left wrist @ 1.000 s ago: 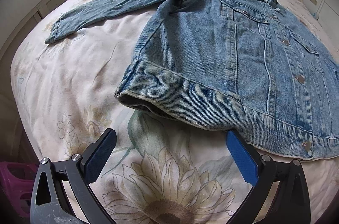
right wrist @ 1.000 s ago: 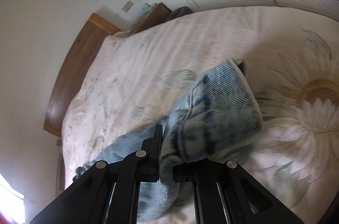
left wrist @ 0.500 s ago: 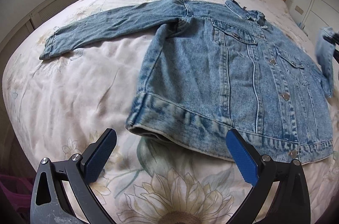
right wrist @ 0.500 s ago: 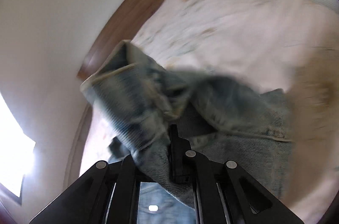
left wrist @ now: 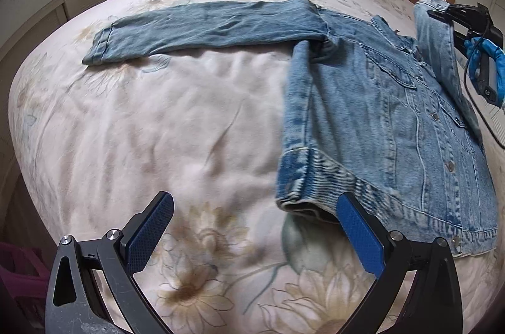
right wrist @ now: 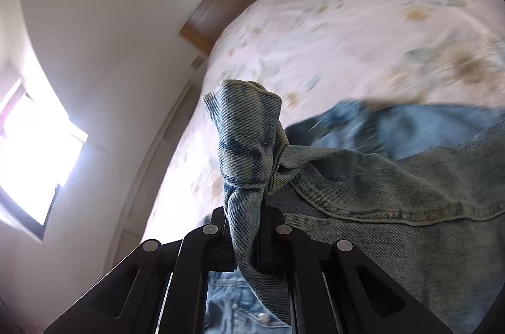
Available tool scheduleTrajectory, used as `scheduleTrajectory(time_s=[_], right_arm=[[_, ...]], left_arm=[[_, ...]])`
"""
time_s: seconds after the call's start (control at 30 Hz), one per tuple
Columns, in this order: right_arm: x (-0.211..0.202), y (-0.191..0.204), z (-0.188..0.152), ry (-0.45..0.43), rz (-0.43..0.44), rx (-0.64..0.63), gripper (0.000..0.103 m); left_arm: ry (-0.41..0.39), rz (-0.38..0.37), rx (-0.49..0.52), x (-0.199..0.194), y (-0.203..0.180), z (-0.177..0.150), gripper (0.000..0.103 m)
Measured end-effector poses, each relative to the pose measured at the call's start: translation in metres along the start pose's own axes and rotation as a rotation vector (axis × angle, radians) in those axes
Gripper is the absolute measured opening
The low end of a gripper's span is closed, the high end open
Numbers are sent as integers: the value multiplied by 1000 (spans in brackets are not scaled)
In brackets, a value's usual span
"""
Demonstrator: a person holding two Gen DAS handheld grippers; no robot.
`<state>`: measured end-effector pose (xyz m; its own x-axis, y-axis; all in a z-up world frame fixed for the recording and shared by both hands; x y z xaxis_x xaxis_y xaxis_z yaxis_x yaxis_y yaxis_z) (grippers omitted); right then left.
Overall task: Fold large clothes
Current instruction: 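Lift the gripped sleeve and fold it across the jacket body with the right tool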
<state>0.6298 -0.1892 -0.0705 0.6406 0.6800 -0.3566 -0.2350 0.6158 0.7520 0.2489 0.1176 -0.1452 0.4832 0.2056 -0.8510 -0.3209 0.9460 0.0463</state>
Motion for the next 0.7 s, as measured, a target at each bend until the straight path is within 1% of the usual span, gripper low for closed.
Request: scheduleTrajectory(time_s=[0.1, 0.17, 0.3, 0.37, 0.4, 0.47, 0.53, 0.57, 0.6, 0.67, 0.7], right_arm=[[34, 8, -24, 72, 7, -36, 7], [55, 9, -41, 123, -5, -57, 7], [90, 5, -84, 239, -82, -132, 10], [101, -2, -101, 301, -143, -171, 11], [104, -5, -110, 323, -174, -190, 14], [112, -5, -124, 356, -220, -227, 16], [112, 0, -133, 359, -239, -257, 21], [111, 5, -135, 363, -234, -262, 32], [112, 10, -135, 369, -215, -266, 57], [109, 23, -137, 367, -215, -302, 87], [109, 31, -138, 367, -212, -334, 87]], left_arm=[[5, -1, -10, 3, 5, -1, 102], [9, -4, -11, 4, 5, -1, 102], [12, -8, -6, 5, 5, -2, 102], [12, -8, -4, 5, 4, -2, 102], [13, -8, -3, 5, 4, -2, 102], [10, -10, -2, 3, 1, -1, 102], [2, -10, 0, 1, -1, 1, 102], [-7, -9, 1, -2, -3, 2, 102], [-12, -8, 3, -4, -5, 3, 102], [-28, -6, 10, -8, -9, 6, 102], [-39, -7, 14, -11, -12, 9, 102]])
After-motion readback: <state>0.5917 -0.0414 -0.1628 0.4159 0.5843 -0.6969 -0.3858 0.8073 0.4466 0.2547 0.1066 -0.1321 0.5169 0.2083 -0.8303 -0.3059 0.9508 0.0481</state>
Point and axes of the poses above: each gripper's, at about its wrist camera, not at the fingertips, and x roughly the way its jaws point, y to its left, z to its top, the point moved 3 cm from there along x, roughly the way its jaws point, and after that the axes turned 11 degrees about z, right-handed, at the moved point
